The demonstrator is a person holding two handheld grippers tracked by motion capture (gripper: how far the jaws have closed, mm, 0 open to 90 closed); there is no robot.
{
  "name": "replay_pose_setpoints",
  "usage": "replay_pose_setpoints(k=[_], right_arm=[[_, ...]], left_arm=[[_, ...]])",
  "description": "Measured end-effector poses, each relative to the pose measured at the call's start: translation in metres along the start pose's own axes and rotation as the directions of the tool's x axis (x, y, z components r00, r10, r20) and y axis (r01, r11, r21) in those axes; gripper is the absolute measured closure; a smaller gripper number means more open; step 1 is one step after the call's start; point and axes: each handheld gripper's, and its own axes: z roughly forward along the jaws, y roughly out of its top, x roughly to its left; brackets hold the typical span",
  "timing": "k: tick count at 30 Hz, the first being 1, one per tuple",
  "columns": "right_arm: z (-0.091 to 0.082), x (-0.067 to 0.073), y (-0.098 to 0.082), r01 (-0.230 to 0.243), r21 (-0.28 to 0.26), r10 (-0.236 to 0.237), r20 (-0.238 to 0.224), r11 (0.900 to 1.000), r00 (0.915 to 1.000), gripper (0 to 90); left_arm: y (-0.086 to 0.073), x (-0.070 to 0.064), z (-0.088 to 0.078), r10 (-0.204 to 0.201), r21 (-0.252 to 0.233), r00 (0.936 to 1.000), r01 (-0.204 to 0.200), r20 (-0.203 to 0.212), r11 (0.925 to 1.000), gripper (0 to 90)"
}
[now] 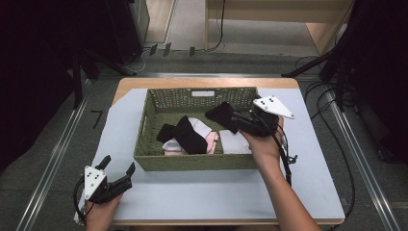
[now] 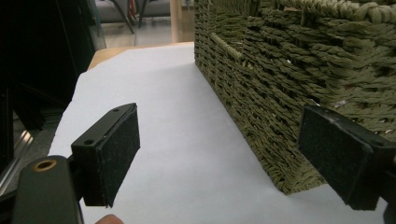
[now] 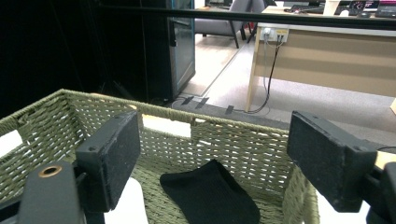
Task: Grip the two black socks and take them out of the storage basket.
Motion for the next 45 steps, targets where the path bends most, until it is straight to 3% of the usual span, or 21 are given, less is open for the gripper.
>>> replay_pose_setpoints(k=[4, 12, 18, 19, 21, 22, 23, 24, 25, 26, 27, 30, 32, 33, 34, 35, 36, 37, 38, 42, 45], right_arm=[[0.012, 0.005, 0.0, 0.026, 0.032, -0.026, 0.004, 0.999, 0.9997, 17.2], [0.04, 0.011, -0.006, 0.013, 0.108, -0.012, -0.007, 0.994, 0.9999, 17.0], [0.059, 0.013, -0.013, 0.027, 0.18, -0.026, -0.005, 0.983, 0.9996, 17.1], [0.071, 0.012, -0.015, 0.026, 0.237, -0.026, -0.002, 0.971, 0.9997, 17.1], [0.075, 0.012, -0.015, 0.023, 0.258, -0.025, 0.003, 0.966, 0.9997, 17.1], [0.082, 0.012, -0.017, 0.026, 0.291, -0.032, 0.018, 0.956, 0.9993, 17.3], [0.094, 0.013, -0.022, 0.029, 0.347, -0.039, 0.02, 0.937, 0.999, 17.8], [0.094, 0.013, -0.022, 0.029, 0.347, -0.039, 0.02, 0.937, 0.999, 17.8], [0.1, 0.013, -0.026, 0.018, 0.384, -0.023, 0.009, 0.923, 0.9997, 17.9], [0.112, 0.011, -0.035, -0.014, 0.443, 0.013, 0.005, 0.896, 0.9999, 20.3], [0.112, 0.011, -0.035, -0.014, 0.443, 0.013, 0.005, 0.896, 0.9999, 20.3], [0.128, 0.005, -0.042, -0.078, 0.508, 0.044, 0.079, 0.858, 0.9959, 23.7], [0.13, 0.004, -0.044, -0.082, 0.511, 0.038, 0.096, 0.855, 0.9946, 23.9], [0.138, 0.0, -0.05, -0.123, 0.543, 0.055, 0.141, 0.83, 0.9885, 25.8], [0.138, 0.0, -0.05, -0.123, 0.543, 0.055, 0.141, 0.83, 0.9885, 25.8], [0.141, -0.002, -0.054, -0.14, 0.563, 0.062, 0.156, 0.814, 0.9858, 26.2], [0.148, -0.005, -0.062, -0.154, 0.609, 0.055, 0.178, 0.778, 0.9825, 26.8], [0.148, -0.005, -0.062, -0.154, 0.609, 0.055, 0.178, 0.778, 0.9825, 26.8], [0.152, -0.006, -0.067, -0.156, 0.642, 0.048, 0.182, 0.751, 0.9821, 27.0], [0.154, -0.007, -0.073, -0.137, 0.685, 0.0, 0.196, 0.715, 0.9805, 31.7], [0.153, -0.004, -0.074, -0.123, 0.691, -0.018, 0.193, 0.712, 0.981, 37.4]], left_arm=[[0.0, 0.0, 0.0, 0.0, 0.001, 1.0, 0.0, 0.0, 1.0, 14.7], [0.0, 0.0, 0.0, -0.001, 0.004, 1.0, 0.001, 0.0, 1.0, 14.8], [0.0, 0.0, 0.001, -0.001, 0.005, 1.0, 0.001, 0.0, 1.0, 14.8], [0.0, 0.0, 0.001, 0.0, 0.007, 1.0, 0.0, 0.0, 1.0, 14.8], [0.0, 0.0, 0.001, -0.001, 0.007, 1.0, 0.001, 0.0, 1.0, 14.9], [0.0, 0.0, 0.001, -0.001, 0.007, 1.0, 0.001, 0.0, 1.0, 14.8], [0.0, 0.0, 0.001, -0.001, 0.008, 1.0, 0.001, 0.002, 1.0, 14.9], [0.0, 0.0, 0.001, -0.001, 0.008, 1.0, 0.001, 0.002, 1.0, 14.9], [0.0, 0.0, 0.001, -0.002, 0.008, 1.0, 0.002, 0.002, 1.0, 14.9], [0.0, 0.0, 0.001, -0.002, 0.008, 1.0, 0.002, 0.002, 1.0, 14.8], [0.0, 0.0, 0.001, -0.001, 0.008, 1.0, 0.001, 0.002, 1.0, 14.8], [0.0, 0.0, 0.001, -0.001, 0.008, 1.0, 0.001, 0.002, 1.0, 14.9], [0.0, 0.0, 0.001, 0.0, 0.01, 1.0, 0.0, 0.002, 1.0, 14.9], [0.0, 0.0, 0.001, 0.001, 0.01, 1.0, -0.001, 0.002, 0.9999, 14.9], [0.0, 0.0, 0.001, 0.001, 0.01, 1.0, -0.001, 0.002, 0.9999, 14.9], [0.0, 0.0, 0.001, 0.0, 0.01, 1.0, 0.0, 0.002, 0.9999, 14.9], [0.0, 0.0, 0.001, 0.002, 0.011, 1.0, -0.002, 0.002, 0.9999, 14.9], [0.0, 0.0, 0.001, 0.002, 0.011, 1.0, -0.002, 0.002, 0.9999, 14.9], [0.0, 0.0, 0.001, 0.006, 0.014, 1.0, -0.006, -0.003, 0.9999, 14.9], [0.0, -0.001, 0.002, 0.012, 0.016, 0.9999, -0.012, -0.002, 0.9998, 14.9], [0.0, -0.001, 0.001, 0.01, 0.018, 0.9999, -0.01, -0.003, 0.9998, 14.9]])
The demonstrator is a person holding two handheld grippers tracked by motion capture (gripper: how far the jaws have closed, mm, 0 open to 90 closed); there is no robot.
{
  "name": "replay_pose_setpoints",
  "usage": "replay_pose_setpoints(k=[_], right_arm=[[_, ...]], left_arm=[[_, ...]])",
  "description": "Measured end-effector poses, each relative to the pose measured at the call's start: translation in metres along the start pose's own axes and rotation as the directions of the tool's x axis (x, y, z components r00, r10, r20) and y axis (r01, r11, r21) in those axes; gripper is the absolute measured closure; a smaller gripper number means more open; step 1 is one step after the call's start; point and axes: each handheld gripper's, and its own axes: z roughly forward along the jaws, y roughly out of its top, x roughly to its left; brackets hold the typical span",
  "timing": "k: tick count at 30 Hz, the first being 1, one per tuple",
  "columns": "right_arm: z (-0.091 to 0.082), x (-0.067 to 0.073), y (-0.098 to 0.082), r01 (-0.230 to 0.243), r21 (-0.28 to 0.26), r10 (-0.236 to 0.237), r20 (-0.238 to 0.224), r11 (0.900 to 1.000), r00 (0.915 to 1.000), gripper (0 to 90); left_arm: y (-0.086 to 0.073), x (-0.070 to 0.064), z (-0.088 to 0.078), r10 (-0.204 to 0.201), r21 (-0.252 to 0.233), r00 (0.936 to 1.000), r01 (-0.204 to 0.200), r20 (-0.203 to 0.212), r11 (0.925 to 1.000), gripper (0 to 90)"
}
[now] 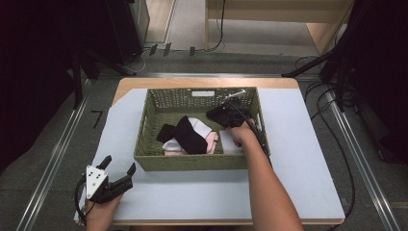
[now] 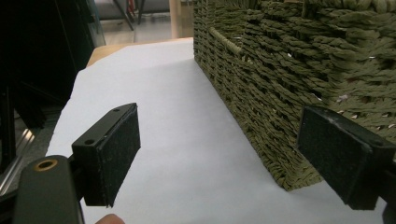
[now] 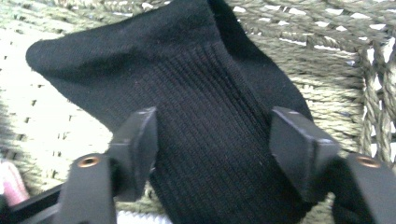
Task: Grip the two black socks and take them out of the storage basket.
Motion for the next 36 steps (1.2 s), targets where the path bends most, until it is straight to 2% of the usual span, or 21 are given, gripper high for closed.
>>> replay_pose_setpoints(k=[2, 6, 7, 8, 10, 12, 13, 14, 15, 16, 21, 23, 24, 28, 30, 31, 32, 33, 34, 35, 36], right_arm=[[-0.001, 0.002, -0.001, 0.014, 0.013, -0.014, -0.01, 1.0, 0.9999, 58.9], [-0.002, 0.0, -0.001, 0.037, 0.031, -0.036, -0.024, 0.999, 0.9991, 70.8], [-0.002, 0.0, -0.001, 0.037, 0.031, -0.036, -0.024, 0.999, 0.9991, 70.8], [-0.003, -0.004, 0.001, 0.02, 0.038, -0.019, -0.04, 0.999, 0.999, 78.5], [-0.005, -0.007, 0.004, 0.001, 0.036, 0.001, -0.049, 0.999, 0.9988, 79.8], [-0.006, -0.007, 0.004, 0.009, 0.026, -0.007, -0.048, 1.0, 0.9988, 80.0], [-0.012, -0.005, 0.006, 0.029, -0.025, -0.03, -0.035, 0.999, 0.999, 80.3], [-0.012, -0.005, 0.006, 0.029, -0.025, -0.03, -0.035, 0.999, 0.999, 80.3], [-0.017, -0.004, 0.008, 0.042, -0.07, -0.044, -0.032, 0.997, 0.9985, 80.2], [-0.017, -0.004, 0.008, 0.042, -0.07, -0.044, -0.032, 0.997, 0.9985, 80.2], [-0.035, -0.004, 0.01, 0.032, -0.193, -0.046, -0.067, 0.981, 0.9967, 79.9], [-0.038, -0.004, 0.01, 0.027, -0.213, -0.044, -0.073, 0.977, 0.9964, 79.9], [-0.045, -0.004, 0.009, 0.018, -0.254, -0.043, -0.092, 0.967, 0.9948, 80.0], [-0.054, -0.006, 0.007, 0.023, -0.299, -0.055, -0.098, 0.954, 0.9937, 80.0], [-0.061, -0.008, 0.005, 0.017, -0.339, -0.056, -0.106, 0.94, 0.9928, 79.9], [-0.07, -0.012, 0.002, 0.009, -0.382, -0.055, -0.11, 0.924, 0.9924, 80.0], [-0.07, -0.012, 0.002, 0.009, -0.382, -0.055, -0.11, 0.924, 0.9924, 80.0], [-0.077, -0.018, -0.001, -0.009, -0.419, -0.054, -0.138, 0.908, 0.989, 79.9], [-0.081, -0.02, -0.002, -0.022, -0.44, -0.05, -0.15, 0.898, 0.9874, 79.9], [-0.081, -0.02, -0.002, -0.022, -0.44, -0.05, -0.15, 0.898, 0.9874, 79.9], [-0.09, -0.026, -0.006, -0.034, -0.492, -0.054, -0.165, 0.87, 0.9848, 79.9]], left_arm=[[0.0, 0.0, 0.0, 0.002, 0.0, 1.0, -0.002, 0.001, 1.0, 14.9], [0.0, 0.0, 0.0, 0.0, -0.001, 1.0, 0.0, 0.001, 1.0, 14.9], [0.0, 0.0, 0.0, 0.0, -0.001, 1.0, 0.0, 0.001, 1.0, 14.9], [0.0, 0.0, 0.0, -0.001, -0.001, 1.0, 0.001, 0.001, 1.0, 14.9], [0.0, 0.0, 0.0, -0.001, -0.001, 1.0, 0.001, 0.001, 1.0, 14.9], [0.0, 0.0, 0.0, 0.0, 0.0, 1.0, 0.0, 0.001, 1.0, 15.0], [0.0, 0.0, 0.0, 0.0, 0.0, 1.0, 0.0, 0.002, 1.0, 15.0], [0.0, 0.0, 0.0, -0.001, 0.0, 1.0, 0.001, 0.002, 1.0, 15.0], [0.0, 0.0, 0.0, -0.002, 0.001, 1.0, 0.002, 0.001, 1.0, 15.0], [0.0, 0.001, 0.0, -0.004, 0.002, 1.0, 0.004, 0.003, 1.0, 15.0], [0.0, 0.001, 0.0, -0.009, 0.001, 1.0, 0.009, 0.002, 1.0, 15.0], [0.0, 0.001, 0.0, -0.009, 0.001, 1.0, 0.009, 0.002, 1.0, 15.0], [0.0, 0.001, 0.0, -0.009, 0.0, 1.0, 0.009, 0.002, 1.0, 15.1], [0.0, 0.001, 0.0, -0.011, -0.002, 0.9999, 0.011, 0.002, 0.9999, 15.0], [0.0, 0.001, 0.0, -0.011, -0.004, 0.9999, 0.011, 0.003, 0.9999, 15.1], [0.0, 0.001, -0.001, -0.011, -0.006, 0.9999, 0.011, 0.003, 0.9999, 15.1], [0.0, 0.001, -0.001, -0.011, -0.006, 0.9999, 0.011, 0.003, 0.9999, 15.1], [0.0, 0.001, 0.0, -0.01, -0.006, 1.0, 0.01, 0.002, 0.9999, 15.2], [0.0, 0.001, 0.0, -0.009, -0.005, 1.0, 0.009, 0.002, 1.0, 15.2], [0.0, 0.001, 0.0, -0.008, -0.003, 1.0, 0.008, 0.001, 1.0, 15.2], [0.0, 0.001, 0.0, -0.01, -0.003, 1.0, 0.01, 0.0, 0.9999, 15.2]])
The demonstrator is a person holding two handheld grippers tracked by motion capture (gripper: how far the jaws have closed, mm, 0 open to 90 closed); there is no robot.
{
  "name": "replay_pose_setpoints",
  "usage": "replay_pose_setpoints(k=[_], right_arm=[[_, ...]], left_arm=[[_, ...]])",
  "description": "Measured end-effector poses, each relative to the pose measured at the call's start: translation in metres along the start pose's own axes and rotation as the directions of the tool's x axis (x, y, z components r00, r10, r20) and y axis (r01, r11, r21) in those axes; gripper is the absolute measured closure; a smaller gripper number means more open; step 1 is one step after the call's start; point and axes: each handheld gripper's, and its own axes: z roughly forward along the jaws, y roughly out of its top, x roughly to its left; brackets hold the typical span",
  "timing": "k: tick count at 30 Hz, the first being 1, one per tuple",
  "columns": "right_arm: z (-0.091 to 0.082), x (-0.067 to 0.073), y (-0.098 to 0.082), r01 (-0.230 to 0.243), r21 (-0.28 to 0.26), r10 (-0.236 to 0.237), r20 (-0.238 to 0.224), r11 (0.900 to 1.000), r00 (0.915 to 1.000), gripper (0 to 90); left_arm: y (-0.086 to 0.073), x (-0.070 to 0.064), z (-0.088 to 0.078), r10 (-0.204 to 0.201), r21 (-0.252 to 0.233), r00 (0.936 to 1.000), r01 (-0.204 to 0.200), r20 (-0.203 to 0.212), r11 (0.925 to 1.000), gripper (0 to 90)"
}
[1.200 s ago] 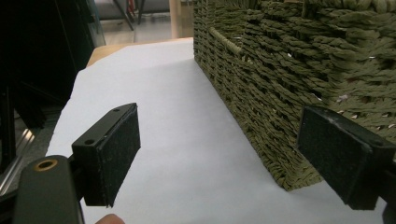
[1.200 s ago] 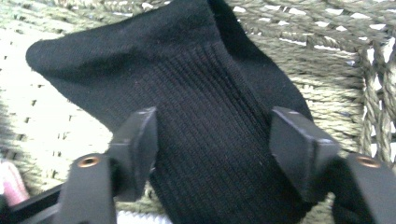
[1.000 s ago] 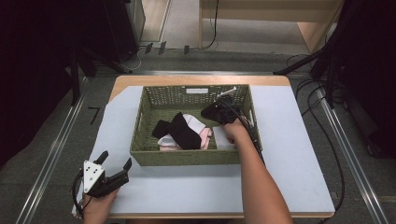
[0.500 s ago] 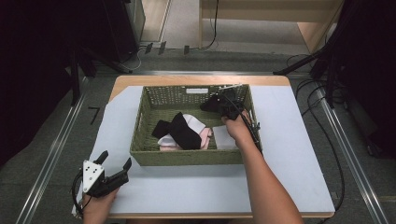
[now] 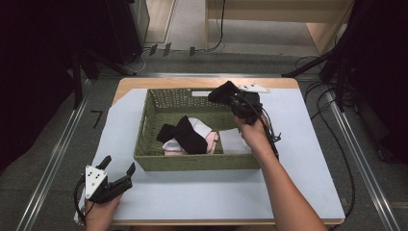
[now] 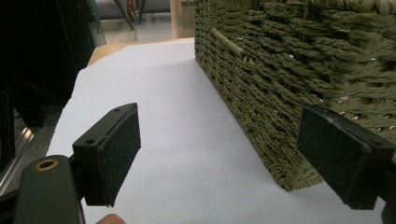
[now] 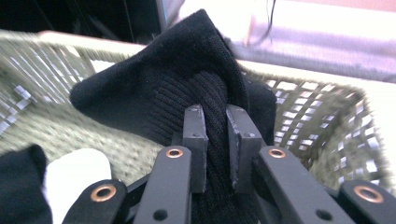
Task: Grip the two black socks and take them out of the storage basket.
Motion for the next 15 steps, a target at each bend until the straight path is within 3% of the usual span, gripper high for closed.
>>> replay_pose_setpoints(k=[1, 3, 5, 8, 10, 13, 14, 15], right_arm=[[0.0, 0.0, 0.0, 0.0, 0.0, 0.0, 0.0, 1.0, 1.0, 79.9], [-0.013, -0.004, 0.002, 0.004, -0.068, -0.004, -0.001, 0.998, 1.0, 79.8], [-0.016, -0.006, 0.003, 0.002, -0.088, -0.002, -0.001, 0.996, 1.0, 79.7], [-0.035, -0.014, 0.004, -0.029, -0.195, 0.028, -0.007, 0.98, 0.9996, 79.7], [-0.038, -0.016, 0.004, -0.03, -0.209, 0.03, -0.007, 0.977, 0.9995, 79.7], [-0.049, -0.025, 0.003, -0.031, -0.257, 0.033, 0.003, 0.966, 0.9995, 79.6], [-0.057, -0.029, 0.002, -0.019, -0.29, 0.029, 0.029, 0.957, 0.9992, 79.4], [-0.057, -0.029, 0.002, -0.019, -0.29, 0.029, 0.029, 0.957, 0.9992, 79.4]], left_arm=[[0.0, 0.0, 0.0, 0.0, -0.001, 1.0, 0.0, 0.0, 1.0, 15.2], [0.0, 0.0, 0.0, 0.002, -0.002, 1.0, -0.002, -0.001, 1.0, 15.2], [0.0, 0.0, 0.0, 0.003, -0.003, 1.0, -0.003, -0.003, 1.0, 15.2], [0.0, 0.0, 0.0, 0.003, -0.005, 1.0, -0.003, -0.003, 1.0, 15.2], [0.0, 0.0, -0.001, 0.003, -0.006, 1.0, -0.003, -0.002, 1.0, 15.3], [0.0, 0.0, -0.001, 0.0, -0.007, 1.0, 0.0, 0.0, 1.0, 15.2], [0.0, 0.0, -0.001, -0.001, -0.007, 1.0, 0.001, 0.0, 1.0, 15.2], [0.0, 0.0, -0.001, -0.001, -0.008, 1.0, 0.001, 0.0, 1.0, 15.2]])
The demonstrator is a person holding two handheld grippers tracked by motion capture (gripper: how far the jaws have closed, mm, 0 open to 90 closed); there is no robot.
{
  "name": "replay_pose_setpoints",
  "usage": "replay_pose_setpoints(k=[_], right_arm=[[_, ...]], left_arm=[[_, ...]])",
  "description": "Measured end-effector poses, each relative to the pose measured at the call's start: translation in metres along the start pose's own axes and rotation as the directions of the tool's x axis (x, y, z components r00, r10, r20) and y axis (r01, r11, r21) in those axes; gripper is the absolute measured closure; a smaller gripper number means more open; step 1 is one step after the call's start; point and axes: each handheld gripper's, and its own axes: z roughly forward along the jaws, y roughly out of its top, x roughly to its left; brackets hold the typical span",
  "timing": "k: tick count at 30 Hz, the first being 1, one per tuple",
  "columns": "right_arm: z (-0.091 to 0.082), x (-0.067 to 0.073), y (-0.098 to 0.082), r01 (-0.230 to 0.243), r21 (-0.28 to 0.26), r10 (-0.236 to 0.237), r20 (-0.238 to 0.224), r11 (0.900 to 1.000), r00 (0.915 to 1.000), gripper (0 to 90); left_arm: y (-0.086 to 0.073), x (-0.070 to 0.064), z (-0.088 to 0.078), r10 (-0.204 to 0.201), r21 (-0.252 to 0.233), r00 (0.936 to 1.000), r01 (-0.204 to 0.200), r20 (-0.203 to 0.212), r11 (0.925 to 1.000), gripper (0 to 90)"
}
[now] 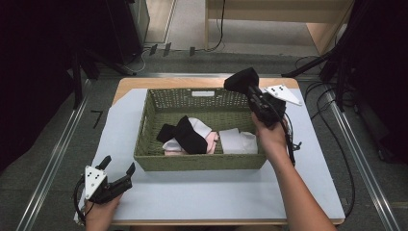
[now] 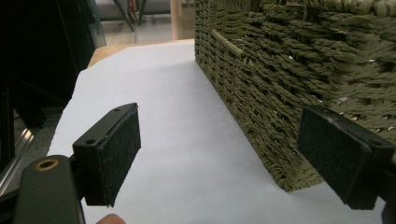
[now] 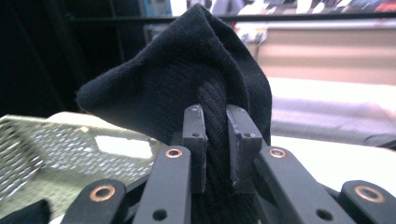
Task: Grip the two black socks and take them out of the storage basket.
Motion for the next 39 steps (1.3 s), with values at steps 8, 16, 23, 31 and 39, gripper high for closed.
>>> replay_pose_setpoints(k=[8, 16, 23, 31, 39], right_arm=[[-0.018, -0.027, 0.001, -0.017, -0.049, 0.02, 0.06, 0.999, 0.998, 79.1], [-0.027, -0.067, -0.012, -0.05, -0.028, 0.054, 0.142, 0.998, 0.9884, 78.9], [-0.028, -0.107, -0.059, -0.109, 0.088, 0.084, 0.25, 0.99, 0.9646, 78.2], [-0.031, -0.128, -0.102, -0.179, 0.216, 0.11, 0.297, 0.96, 0.9484, 78.2], [-0.032, -0.139, -0.123, -0.225, 0.33, 0.119, 0.31, 0.917, 0.9432, 60.5]], left_arm=[[0.0, 0.0, 0.0, 0.005, -0.003, 1.0, -0.005, -0.003, 1.0, 15.2], [0.0, -0.001, -0.001, 0.008, -0.002, 1.0, -0.008, -0.002, 1.0, 15.2], [0.0, -0.001, -0.001, 0.006, -0.003, 1.0, -0.006, -0.002, 1.0, 15.3], [-0.001, -0.001, -0.001, 0.008, -0.007, 1.0, -0.008, -0.006, 0.9999, 15.2], [-0.001, -0.003, -0.001, 0.01, -0.01, 0.9998, -0.01, -0.019, 0.9999, 15.2]])
